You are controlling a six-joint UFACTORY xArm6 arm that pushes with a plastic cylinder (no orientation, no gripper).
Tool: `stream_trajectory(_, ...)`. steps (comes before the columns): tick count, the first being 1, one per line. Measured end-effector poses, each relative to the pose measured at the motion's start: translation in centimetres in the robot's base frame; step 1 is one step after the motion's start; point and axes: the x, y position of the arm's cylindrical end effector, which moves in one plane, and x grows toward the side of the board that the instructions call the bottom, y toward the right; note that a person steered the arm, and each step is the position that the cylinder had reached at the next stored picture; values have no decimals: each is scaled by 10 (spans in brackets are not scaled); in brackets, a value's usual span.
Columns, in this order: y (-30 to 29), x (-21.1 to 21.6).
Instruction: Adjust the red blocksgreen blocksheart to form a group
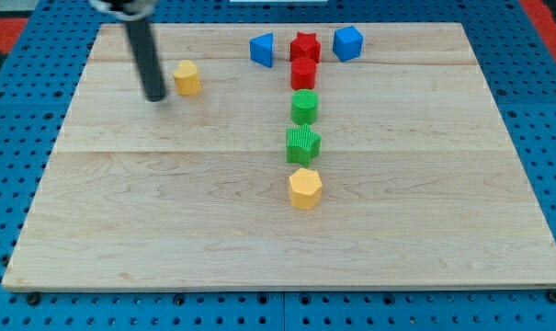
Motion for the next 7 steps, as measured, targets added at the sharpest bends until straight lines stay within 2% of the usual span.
stream_trajectory(1,23,-45)
stream_trajectory(3,155,24)
stream_trajectory(4,130,-7)
stream_trajectory(5,121,-83)
stream_trajectory(6,112,-117)
stream_trajectory(7,168,-149)
